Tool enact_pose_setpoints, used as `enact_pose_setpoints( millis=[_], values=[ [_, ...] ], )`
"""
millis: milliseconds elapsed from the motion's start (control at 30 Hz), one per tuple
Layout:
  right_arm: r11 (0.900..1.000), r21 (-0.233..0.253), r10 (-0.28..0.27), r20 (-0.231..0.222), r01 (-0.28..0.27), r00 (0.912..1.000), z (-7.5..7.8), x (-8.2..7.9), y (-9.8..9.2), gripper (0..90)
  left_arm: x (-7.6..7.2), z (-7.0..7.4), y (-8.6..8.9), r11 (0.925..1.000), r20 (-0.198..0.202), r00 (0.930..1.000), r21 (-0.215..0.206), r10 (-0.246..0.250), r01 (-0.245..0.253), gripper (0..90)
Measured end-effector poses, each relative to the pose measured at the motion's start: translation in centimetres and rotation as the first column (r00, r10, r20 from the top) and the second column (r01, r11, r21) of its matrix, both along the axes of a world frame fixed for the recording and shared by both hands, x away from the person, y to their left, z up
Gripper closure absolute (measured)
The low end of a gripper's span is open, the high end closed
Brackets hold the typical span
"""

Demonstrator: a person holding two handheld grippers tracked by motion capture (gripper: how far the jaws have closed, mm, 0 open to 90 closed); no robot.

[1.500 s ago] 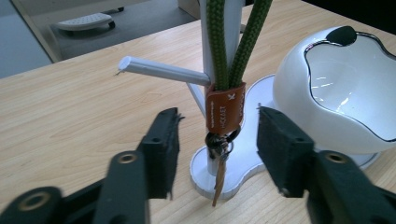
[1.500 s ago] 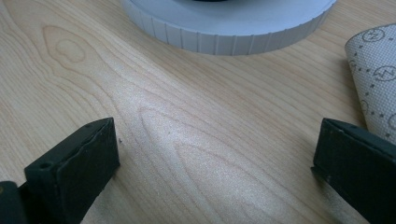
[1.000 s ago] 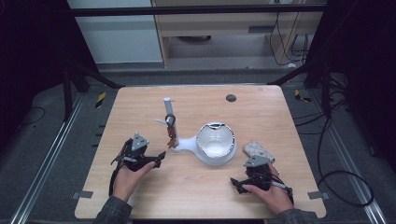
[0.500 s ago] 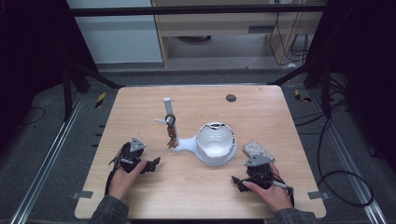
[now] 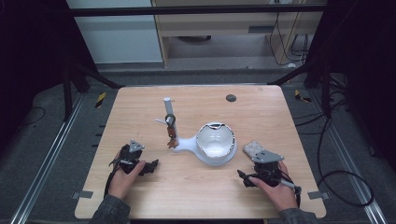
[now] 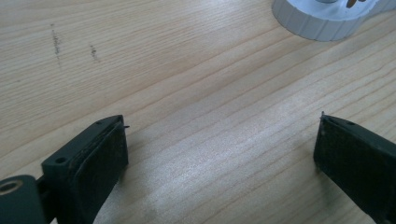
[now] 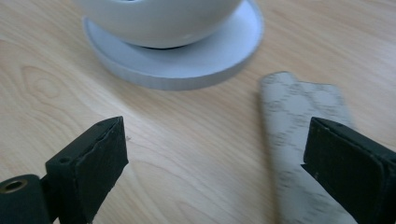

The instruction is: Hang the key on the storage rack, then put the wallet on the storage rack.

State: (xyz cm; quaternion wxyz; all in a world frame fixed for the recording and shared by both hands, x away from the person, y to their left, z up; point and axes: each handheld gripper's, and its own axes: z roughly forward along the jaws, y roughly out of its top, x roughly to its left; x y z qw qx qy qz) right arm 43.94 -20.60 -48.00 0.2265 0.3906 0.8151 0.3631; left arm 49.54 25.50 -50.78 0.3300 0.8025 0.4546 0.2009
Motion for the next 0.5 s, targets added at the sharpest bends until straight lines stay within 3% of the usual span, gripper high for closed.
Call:
enact_pose_setpoints(
  millis=[133, 200, 400, 500],
  values=[
    [0.999, -0.03, -0.043, -0.055, 0.041, 0.9976, 1.6, 0.5, -1.7, 5.3, -0.1, 0.0, 0.0, 1.0, 0.006, 1.0, 0.001, 0.003, -0.003, 1.7],
    [0.996, -0.072, -0.055, -0.064, 0.051, 0.9964, 2.3, 0.9, -2.5, 6.5, -0.1, -0.1, 0.0, 1.0, 0.004, 1.0, 0.0, 0.007, -0.007, 1.3],
    [0.992, -0.116, -0.079, -0.182, 0.058, 0.9802, 3.7, 1.9, -4.0, 9.0, -0.1, -0.1, 0.0, 0.9999, 0.004, 0.9999, -0.002, 0.014, -0.014, 0.9],
    [0.989, -0.124, -0.103, -0.232, 0.075, 0.9673, 3.9, 2.6, -4.4, 12.5, -0.1, -0.1, 0.0, 0.9999, 0.003, 0.9999, 0.001, 0.013, -0.013, 0.9]
  ],
)
